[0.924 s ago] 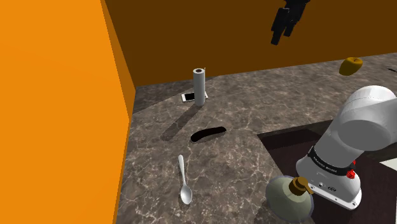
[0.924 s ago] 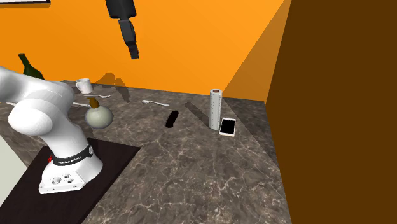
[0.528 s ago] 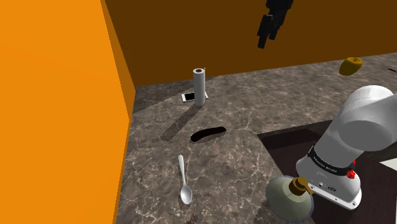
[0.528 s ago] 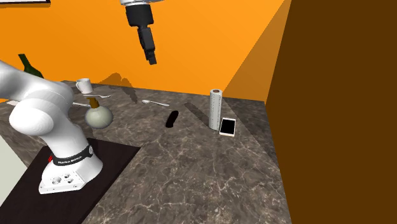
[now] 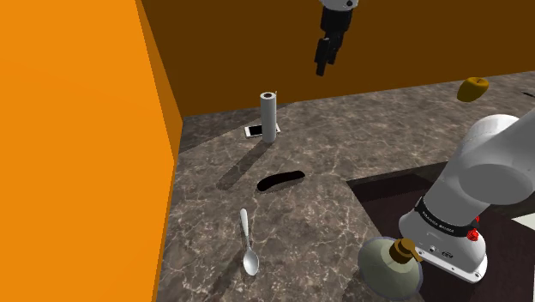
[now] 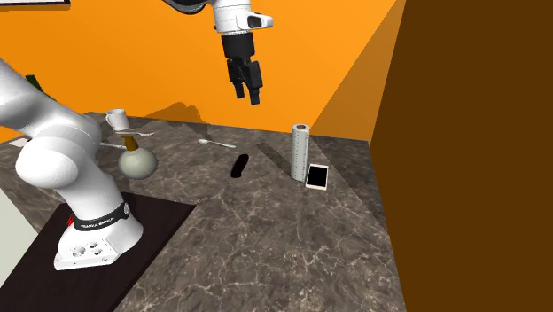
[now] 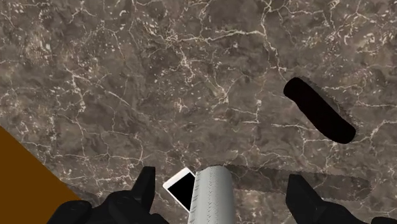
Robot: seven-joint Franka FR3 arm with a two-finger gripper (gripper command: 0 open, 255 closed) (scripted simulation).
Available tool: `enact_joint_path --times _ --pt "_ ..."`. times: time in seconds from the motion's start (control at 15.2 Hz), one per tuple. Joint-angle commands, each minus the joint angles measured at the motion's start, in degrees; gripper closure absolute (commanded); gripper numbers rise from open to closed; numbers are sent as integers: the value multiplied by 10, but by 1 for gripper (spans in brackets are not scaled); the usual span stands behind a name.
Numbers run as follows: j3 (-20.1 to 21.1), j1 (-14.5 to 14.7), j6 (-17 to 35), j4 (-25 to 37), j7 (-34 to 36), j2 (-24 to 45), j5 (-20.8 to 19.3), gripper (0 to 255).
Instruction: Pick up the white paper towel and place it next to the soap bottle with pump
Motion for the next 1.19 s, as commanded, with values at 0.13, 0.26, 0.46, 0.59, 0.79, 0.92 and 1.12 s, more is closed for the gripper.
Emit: enact_joint_path --times 0.13,0.26,0.46,0.59,0.79,0.92,1.12 --pt "-7 12 45 38 -42 84 6 0" --pt "-9 17 62 62 -61 126 10 0" --pt "-9 24 82 104 -90 189 18 0" --pt "-7 28 93 134 -109 232 23 0" --pt "-2 32 104 185 -136 295 30 0" --pt "2 34 108 223 -153 338 34 0" --pt "9 37 109 280 -176 398 38 0"
